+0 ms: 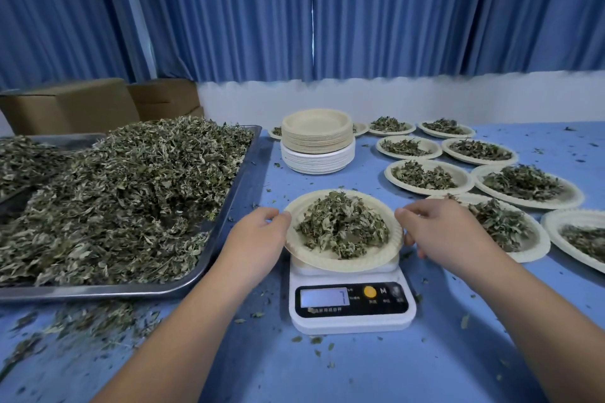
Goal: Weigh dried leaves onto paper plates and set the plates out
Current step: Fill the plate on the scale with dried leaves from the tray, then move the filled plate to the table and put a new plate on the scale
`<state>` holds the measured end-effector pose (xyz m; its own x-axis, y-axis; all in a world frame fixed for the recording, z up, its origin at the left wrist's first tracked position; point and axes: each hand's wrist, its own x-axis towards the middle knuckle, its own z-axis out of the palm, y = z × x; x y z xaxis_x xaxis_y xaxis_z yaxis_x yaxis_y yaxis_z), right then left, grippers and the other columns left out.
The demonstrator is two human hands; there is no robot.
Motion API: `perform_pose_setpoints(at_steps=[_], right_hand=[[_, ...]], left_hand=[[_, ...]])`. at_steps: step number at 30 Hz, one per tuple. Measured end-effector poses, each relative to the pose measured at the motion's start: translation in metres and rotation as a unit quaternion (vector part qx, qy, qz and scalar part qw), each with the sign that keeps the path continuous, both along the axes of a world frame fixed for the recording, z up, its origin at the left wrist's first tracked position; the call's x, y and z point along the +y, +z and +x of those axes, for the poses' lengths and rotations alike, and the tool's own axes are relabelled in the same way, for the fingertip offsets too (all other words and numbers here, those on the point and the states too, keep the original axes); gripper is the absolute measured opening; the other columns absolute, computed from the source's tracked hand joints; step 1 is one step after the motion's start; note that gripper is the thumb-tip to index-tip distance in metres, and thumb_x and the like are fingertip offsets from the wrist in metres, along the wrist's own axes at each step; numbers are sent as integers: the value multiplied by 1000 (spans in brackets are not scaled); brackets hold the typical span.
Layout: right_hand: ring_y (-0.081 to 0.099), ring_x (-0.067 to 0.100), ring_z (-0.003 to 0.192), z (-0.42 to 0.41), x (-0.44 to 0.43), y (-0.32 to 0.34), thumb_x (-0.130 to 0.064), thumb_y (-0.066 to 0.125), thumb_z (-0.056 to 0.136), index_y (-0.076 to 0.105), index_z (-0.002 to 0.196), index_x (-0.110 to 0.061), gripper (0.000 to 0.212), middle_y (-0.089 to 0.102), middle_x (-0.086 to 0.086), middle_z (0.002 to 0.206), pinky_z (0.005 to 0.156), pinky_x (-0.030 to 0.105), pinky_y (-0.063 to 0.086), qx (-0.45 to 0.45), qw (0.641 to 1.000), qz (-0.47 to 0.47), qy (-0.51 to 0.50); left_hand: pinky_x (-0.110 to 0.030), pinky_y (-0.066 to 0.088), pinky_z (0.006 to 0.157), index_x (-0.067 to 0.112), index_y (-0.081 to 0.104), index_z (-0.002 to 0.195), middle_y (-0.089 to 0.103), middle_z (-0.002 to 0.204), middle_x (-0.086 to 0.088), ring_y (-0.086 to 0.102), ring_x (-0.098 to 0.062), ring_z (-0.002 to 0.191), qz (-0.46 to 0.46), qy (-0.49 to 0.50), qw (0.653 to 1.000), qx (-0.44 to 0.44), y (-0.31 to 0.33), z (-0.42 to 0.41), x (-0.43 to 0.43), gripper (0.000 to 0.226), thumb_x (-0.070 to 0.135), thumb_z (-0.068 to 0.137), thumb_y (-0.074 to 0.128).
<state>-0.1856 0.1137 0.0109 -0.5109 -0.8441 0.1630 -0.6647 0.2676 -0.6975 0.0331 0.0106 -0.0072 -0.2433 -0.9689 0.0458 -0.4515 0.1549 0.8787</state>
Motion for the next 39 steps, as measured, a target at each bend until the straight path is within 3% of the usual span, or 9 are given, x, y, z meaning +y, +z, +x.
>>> perform_pose_setpoints(at_steps=[4, 7, 10, 13, 17, 26, 30, 35, 39], right_hand=[[46, 11, 30, -1, -3, -3, -27, 53, 96, 63, 65, -11, 37, 54, -4, 37, 48, 23, 38, -70, 998, -2, 6], [45, 19, 34, -2, -4, -5, -26, 52, 95, 68, 77, -20, 25, 57, 5, 42, 50, 31, 41, -132, 991, -14, 14], [46, 21, 38, -3, -5, -10, -22, 52, 96, 66, 83, -25, 20, 59, 6, 45, 50, 32, 40, -172, 985, -25, 21], [48, 23, 45, -3, -3, -13, -13, 52, 96, 69, 90, -18, 19, 55, 5, 46, 45, 31, 39, -255, 964, -68, 18], [47, 19, 43, 3, 1, -9, -7, 52, 96, 69, 105, -6, 19, 55, 9, 51, 42, 29, 38, -317, 943, -100, 20], [44, 15, 36, -16, -8, 40, -7, 50, 97, 69, 96, -8, 19, 52, 5, 44, 38, 23, 35, -308, 941, -137, -9], [48, 19, 45, -65, -36, 58, -8, 52, 97, 67, 103, -7, 16, 56, 5, 48, 47, 32, 40, -309, 937, -161, -29], [57, 26, 57, -134, -71, 60, -19, 51, 99, 67, 113, -15, 21, 69, 28, 87, 49, 28, 46, -331, 935, -116, -58], [59, 28, 61, -176, -71, 76, -12, 54, 98, 68, 106, -6, 18, 65, 29, 77, 56, 30, 47, -404, 905, -94, -93]], left_hand=[[-26, 39, 57, 29, 65, 82, 61, 67, 11, 53, -10, 61, 4, -1, 999, 44, 4, 1, -1, 20, 27, 95, 51], [-22, 40, 49, 38, 71, 72, 61, 52, 17, 51, -1, 49, 16, -21, 997, 68, 5, 1, 2, 37, 19, 95, 49], [-21, 39, 48, 54, 69, 61, 57, 50, 12, 46, -5, 44, 21, -34, 994, 99, 9, 2, 8, 56, 14, 94, 47], [-29, 36, 53, 45, 74, 66, 55, 58, 4, 44, -11, 48, 46, -32, 987, 154, 14, 6, 15, 51, 11, 94, 48], [-26, 35, 47, 32, 76, 90, 56, 62, 1, 43, -12, 49, 75, -14, 973, 217, 17, 10, 33, 35, 10, 94, 49], [-25, 32, 45, 24, 76, 101, 57, 62, 0, 43, -13, 48, 103, -64, 960, 253, 65, -16, 6, 31, 7, 93, 51], [-24, 31, 46, 31, 78, 91, 53, 62, 3, 43, -11, 45, 100, -135, 953, 251, 86, -72, -40, 36, 10, 93, 49], [-23, 33, 44, 47, 73, 97, 55, 59, 4, 45, -11, 45, 162, -167, 935, 268, 86, -148, -86, 48, 8, 93, 46], [-26, 35, 47, 41, 72, 103, 61, 61, 3, 47, -11, 47, 262, -167, 914, 260, 106, -199, -96, 44, 8, 97, 43]])
